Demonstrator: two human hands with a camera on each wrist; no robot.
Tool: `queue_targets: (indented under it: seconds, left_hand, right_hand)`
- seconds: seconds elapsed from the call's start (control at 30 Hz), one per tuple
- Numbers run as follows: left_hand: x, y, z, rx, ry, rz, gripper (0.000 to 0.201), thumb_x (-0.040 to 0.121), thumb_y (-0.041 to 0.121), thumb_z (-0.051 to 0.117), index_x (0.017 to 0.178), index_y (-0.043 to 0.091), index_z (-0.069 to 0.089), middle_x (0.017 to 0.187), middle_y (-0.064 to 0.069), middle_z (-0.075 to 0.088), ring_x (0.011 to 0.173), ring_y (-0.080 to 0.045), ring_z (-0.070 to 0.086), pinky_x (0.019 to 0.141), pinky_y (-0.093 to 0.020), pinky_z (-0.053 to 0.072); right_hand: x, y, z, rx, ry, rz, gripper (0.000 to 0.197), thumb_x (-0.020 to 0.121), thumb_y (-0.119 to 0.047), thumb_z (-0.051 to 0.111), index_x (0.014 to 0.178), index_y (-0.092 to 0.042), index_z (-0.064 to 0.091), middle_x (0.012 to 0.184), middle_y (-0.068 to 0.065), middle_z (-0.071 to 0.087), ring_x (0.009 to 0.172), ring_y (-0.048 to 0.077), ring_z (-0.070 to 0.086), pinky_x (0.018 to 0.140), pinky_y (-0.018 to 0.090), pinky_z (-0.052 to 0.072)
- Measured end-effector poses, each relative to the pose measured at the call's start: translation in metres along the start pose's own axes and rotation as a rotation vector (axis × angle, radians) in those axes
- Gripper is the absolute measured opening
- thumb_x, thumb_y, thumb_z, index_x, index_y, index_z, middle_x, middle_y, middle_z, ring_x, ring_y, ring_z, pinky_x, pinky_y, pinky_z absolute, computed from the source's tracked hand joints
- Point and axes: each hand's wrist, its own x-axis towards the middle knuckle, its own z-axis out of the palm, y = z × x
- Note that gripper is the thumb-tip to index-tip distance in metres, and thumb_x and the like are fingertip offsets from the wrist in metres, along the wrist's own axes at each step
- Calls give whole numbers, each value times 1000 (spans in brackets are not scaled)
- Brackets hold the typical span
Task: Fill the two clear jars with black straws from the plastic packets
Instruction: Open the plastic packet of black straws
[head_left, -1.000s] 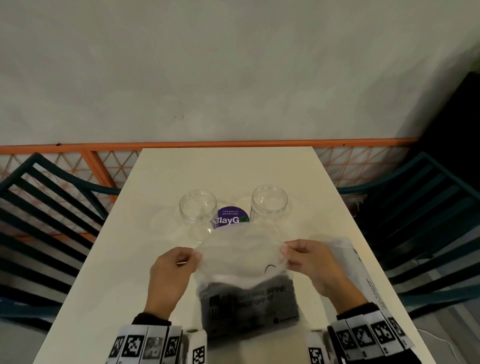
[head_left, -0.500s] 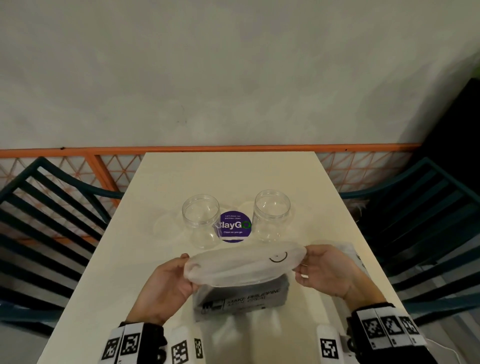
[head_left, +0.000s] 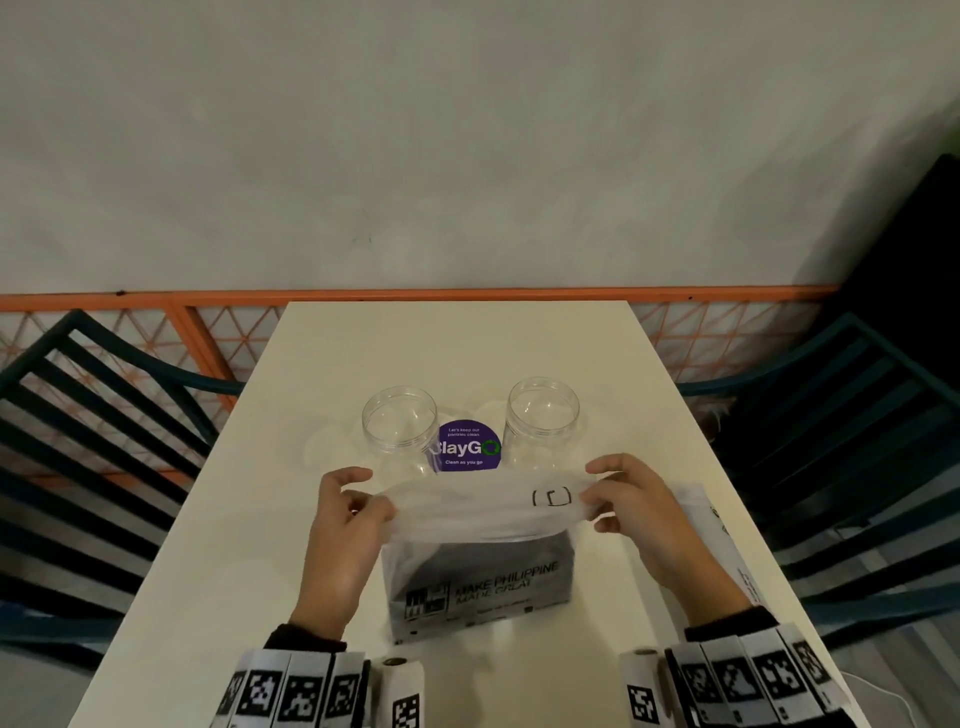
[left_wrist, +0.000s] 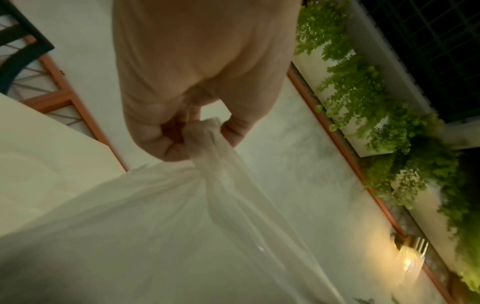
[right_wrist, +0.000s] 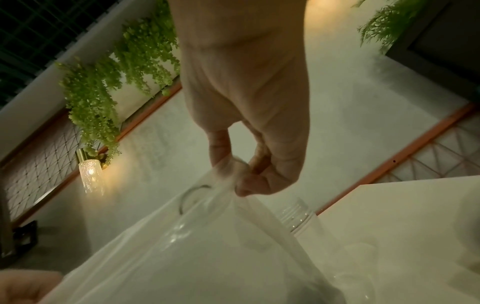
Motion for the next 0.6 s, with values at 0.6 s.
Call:
queue_targets:
  seconds: [0.6]
  left_hand:
    - [-14,2,-2,-328,-229,-136,17,85,8,58,101,14,56,79,-5,72,79,-16,58,78,-26,40]
  right_hand:
    - [1,23,25,-281,-68,112,22,91,-14,56,112,-5,57,86,7,61,77,25,64,81,41,57]
